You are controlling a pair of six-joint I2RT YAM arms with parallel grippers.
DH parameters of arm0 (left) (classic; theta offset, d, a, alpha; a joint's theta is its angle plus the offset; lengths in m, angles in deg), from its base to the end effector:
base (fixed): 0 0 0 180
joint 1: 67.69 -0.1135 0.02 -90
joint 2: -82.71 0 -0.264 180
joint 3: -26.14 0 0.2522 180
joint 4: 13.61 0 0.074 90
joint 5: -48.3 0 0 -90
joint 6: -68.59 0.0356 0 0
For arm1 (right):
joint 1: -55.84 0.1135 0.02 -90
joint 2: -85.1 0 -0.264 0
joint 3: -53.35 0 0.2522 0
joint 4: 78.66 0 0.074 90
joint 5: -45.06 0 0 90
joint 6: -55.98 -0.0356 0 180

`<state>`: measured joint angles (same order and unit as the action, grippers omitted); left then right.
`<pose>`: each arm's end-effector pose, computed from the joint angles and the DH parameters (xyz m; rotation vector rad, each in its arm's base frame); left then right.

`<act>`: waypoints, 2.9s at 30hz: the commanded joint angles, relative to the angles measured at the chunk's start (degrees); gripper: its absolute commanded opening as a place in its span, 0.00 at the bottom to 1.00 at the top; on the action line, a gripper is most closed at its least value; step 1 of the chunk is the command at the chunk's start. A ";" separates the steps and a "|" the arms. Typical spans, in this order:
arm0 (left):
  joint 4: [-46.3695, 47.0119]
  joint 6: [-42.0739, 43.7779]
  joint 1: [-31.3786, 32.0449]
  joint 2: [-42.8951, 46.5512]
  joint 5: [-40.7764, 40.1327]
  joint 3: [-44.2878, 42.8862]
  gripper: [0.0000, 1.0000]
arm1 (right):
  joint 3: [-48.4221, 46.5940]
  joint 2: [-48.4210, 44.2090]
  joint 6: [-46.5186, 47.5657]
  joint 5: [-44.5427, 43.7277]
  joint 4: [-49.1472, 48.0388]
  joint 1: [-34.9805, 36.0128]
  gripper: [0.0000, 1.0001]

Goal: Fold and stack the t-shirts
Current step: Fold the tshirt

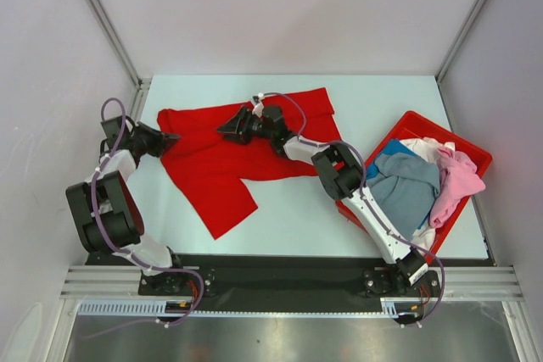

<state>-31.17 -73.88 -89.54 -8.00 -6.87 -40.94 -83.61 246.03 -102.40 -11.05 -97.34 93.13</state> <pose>0.3157 0.1047 0.2084 -1.1270 2.0281 -0.9701 0.4678 0.3812 0.0877 0.0007 2.0316 1.7824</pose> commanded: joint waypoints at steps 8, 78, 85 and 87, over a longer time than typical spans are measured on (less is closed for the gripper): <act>3.44 -1.67 -0.22 -1.39 2.44 -3.90 0.01 | -2.47 -0.53 2.73 -5.49 6.34 1.37 0.41; 22.25 -1.59 3.30 -24.07 7.88 -19.19 0.00 | -18.13 3.35 6.07 -4.18 12.23 -1.00 0.02; 19.09 0.08 3.56 -21.26 8.15 -17.87 0.00 | -9.80 -3.49 1.06 -1.81 14.17 -1.18 0.00; 18.73 0.52 3.83 -20.38 7.89 -17.17 0.00 | -8.20 -5.70 4.64 -1.55 18.87 -1.44 0.00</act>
<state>-11.67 -76.11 -86.45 -32.88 -0.36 -59.14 -93.34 247.64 -98.77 -13.87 -81.52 91.82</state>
